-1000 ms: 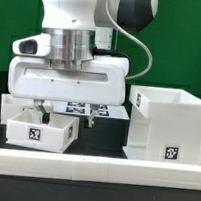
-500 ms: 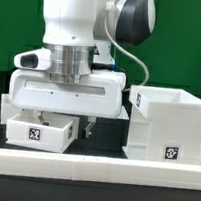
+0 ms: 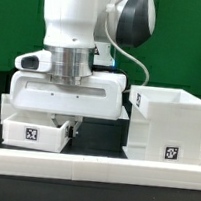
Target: Assemble drawer
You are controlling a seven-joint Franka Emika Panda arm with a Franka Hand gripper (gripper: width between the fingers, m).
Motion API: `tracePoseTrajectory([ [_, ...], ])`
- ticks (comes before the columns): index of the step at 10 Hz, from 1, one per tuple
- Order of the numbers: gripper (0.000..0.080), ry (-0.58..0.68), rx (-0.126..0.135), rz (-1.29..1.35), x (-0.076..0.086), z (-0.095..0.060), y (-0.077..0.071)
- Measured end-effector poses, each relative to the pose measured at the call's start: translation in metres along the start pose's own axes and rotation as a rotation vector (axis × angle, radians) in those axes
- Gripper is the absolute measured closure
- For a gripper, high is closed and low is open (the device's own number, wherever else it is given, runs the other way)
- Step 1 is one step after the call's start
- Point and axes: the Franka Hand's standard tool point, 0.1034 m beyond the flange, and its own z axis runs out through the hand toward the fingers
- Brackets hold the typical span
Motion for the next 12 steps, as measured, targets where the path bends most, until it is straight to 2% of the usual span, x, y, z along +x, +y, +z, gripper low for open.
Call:
tracePoseTrajectory([
  [1,0.075,0.0,0.0,0.0,0.0,0.0,0.0],
  [5,0.0759,0.0,0.0,0.0,0.0,0.0,0.0],
  [9,0.0758,-0.007,0.006,-0.294,-0.007,-0.015,0.003],
  [12,0.0758,-0.012,0.006,-0.364,-0.008,-0.014,0.004],
])
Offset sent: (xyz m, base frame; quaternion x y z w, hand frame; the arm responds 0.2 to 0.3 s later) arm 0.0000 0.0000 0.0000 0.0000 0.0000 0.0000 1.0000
